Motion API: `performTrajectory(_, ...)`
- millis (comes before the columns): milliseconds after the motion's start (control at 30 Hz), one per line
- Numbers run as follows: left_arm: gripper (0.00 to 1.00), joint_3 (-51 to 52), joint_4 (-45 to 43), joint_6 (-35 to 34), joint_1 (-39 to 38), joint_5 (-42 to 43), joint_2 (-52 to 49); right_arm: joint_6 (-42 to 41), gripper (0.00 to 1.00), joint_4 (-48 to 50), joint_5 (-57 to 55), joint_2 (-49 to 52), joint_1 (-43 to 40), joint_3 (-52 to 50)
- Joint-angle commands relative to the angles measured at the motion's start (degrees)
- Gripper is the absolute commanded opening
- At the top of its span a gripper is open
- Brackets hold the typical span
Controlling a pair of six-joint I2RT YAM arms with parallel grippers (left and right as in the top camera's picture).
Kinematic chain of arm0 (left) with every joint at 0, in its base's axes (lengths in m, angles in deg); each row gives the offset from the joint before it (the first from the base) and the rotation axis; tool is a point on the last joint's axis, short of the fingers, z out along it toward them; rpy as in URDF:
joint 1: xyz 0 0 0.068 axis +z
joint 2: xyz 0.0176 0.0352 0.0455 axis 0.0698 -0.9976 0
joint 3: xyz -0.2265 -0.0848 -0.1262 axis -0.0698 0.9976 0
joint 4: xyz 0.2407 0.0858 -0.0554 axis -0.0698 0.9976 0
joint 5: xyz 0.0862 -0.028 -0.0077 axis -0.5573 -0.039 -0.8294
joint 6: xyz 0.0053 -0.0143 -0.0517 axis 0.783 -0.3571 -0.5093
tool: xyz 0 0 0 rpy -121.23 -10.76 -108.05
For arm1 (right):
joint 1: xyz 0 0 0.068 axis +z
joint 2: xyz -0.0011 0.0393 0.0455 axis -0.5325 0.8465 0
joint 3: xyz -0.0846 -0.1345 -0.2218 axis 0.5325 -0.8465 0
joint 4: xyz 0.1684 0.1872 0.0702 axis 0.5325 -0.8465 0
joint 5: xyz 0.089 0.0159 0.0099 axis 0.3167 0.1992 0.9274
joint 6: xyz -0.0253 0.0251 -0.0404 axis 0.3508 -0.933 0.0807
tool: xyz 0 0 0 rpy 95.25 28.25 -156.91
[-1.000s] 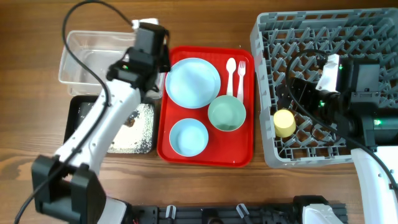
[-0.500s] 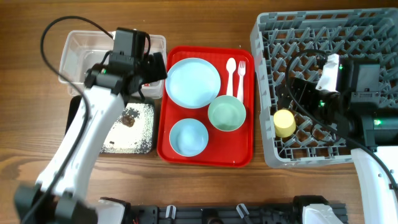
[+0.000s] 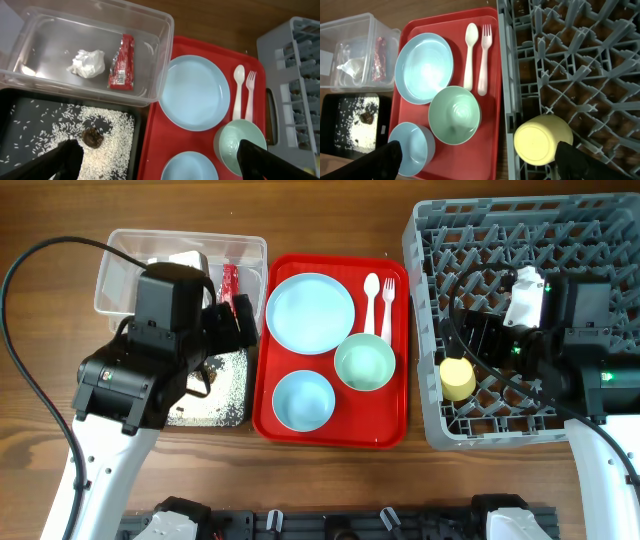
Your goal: Sort waste into correct bins and load items into the dishwasher rack
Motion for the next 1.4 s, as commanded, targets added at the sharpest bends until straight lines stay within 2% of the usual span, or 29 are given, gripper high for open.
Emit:
performTrajectory(0, 1.00, -0.9, 0.4, 0.5, -0.3, 2.3, 0.3, 1.3, 1.00, 0.1, 1.1, 0.1, -0.2, 0.6)
performTrajectory(567, 1.00, -0.8, 0.4, 0.5, -0.1, 2.3, 1.3, 1.3, 1.00, 0.1, 1.1, 0.1, -0.2, 0.6)
performTrajectory(600, 1.00, -0.8, 0.5, 0.7, 0.1, 0.8, 2.1, 1.3, 1.00, 0.1, 1.1, 0.1, -0.2, 0.6)
performTrajectory(667, 1.00, -0.6, 0.6, 0.6, 1.9, -7.3, 5.3, 1.3, 1.00, 0.1, 1.1, 0.1, -0.2, 0.6)
performTrajectory(700, 1.00, 0.3, 0.0, 0.5, 3.1, -8.0, 7.4, 1.3, 1.00, 0.1, 1.1, 0.1, -0.2, 0.6)
performTrajectory(833, 1.00, 8.2, -7.3, 0.7, 8.3, -6.4, 16.9, 1.3, 1.00, 0.1, 1.1, 0.1, -0.2, 0.6)
performTrajectory(967, 1.00, 22.7, -18.3, 1.2, 9.3, -5.5, 29.2, 1.3, 1.00, 0.1, 1.1, 0.1, -0.2, 0.6)
performTrajectory(1067, 1.00, 32.5, -26.4, 5.2, 9.4, -1.8, 37.5, 1.3, 1.00, 0.1, 1.1, 0.1, -0.2, 0.6)
performTrajectory(1133, 1.00, 40.0, -31.9, 5.3, 10.1, -0.1, 43.7, 1.3, 1.00, 0.1, 1.1, 0.1, -0.2, 0.6)
performTrajectory(1267, 1.00, 52.7, -39.1, 5.1, 12.5, 3.2, 55.5, 1.3, 1.00, 0.1, 1.1, 0.1, -0.2, 0.6)
performTrajectory(1367, 1.00, 60.0, -41.2, 5.0, 12.8, 3.2, 62.8, 1.3, 1.00, 0.1, 1.1, 0.1, -0.2, 0.6)
